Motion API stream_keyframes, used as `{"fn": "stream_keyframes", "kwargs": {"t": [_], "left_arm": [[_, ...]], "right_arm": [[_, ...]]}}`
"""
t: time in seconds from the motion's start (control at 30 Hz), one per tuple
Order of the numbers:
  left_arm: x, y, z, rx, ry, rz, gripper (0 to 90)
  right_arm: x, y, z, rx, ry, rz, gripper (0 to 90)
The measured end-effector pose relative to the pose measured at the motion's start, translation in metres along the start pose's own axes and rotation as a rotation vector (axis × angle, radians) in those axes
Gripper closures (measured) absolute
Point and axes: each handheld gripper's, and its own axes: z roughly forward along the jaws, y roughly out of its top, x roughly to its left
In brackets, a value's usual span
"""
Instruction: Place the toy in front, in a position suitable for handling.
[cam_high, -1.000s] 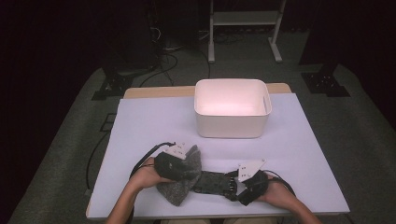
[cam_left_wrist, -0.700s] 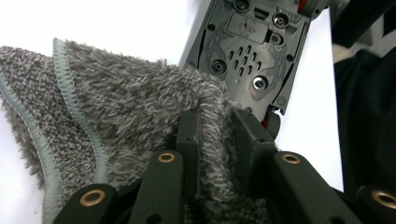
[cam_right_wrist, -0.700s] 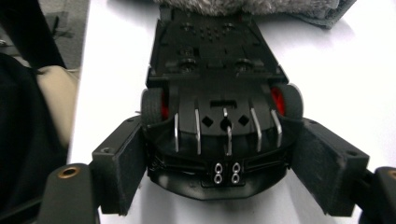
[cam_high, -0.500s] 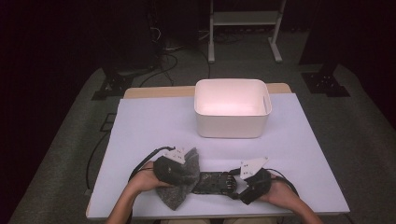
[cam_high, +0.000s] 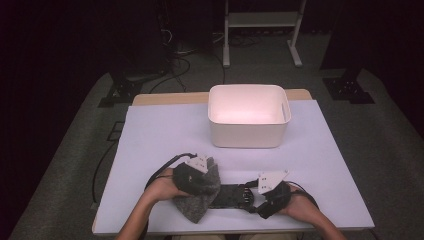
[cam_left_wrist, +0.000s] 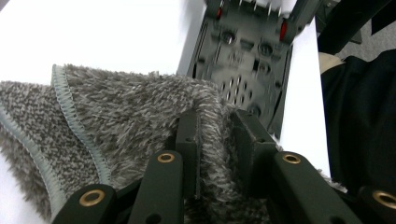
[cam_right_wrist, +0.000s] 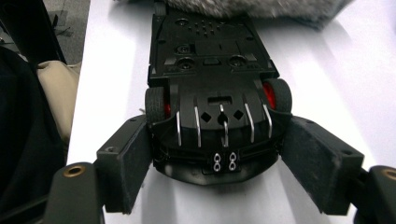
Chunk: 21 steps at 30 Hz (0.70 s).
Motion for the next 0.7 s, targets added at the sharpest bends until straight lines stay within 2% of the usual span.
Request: {"fn": "stream_keyframes", "kwargs": {"t": [0.13,0.33,0.4,0.57,0.7], "left_arm": [[-0.001,0.019,0.011,0.012,-0.02,0.036,72.8],[-0.005,0.04,0.026,0.02,-0.042,0.077,72.3],[-0.005,0.041,0.026,0.028,-0.04,0.086,72.3],[-0.005,0.034,0.022,0.024,-0.042,0.064,72.3],[-0.004,0.03,0.021,0.023,-0.039,0.049,72.4]], "right_arm": [[0.0,0.001,0.001,0.0,-0.004,-0.014,24.1],[0.003,0.003,0.006,0.003,-0.001,-0.029,24.2],[0.003,0.003,0.007,0.008,-0.001,-0.028,24.2],[0.002,0.002,0.006,-0.007,0.008,-0.017,24.1],[-0.001,0.001,0.005,-0.008,0.016,0.05,22.5]]}}
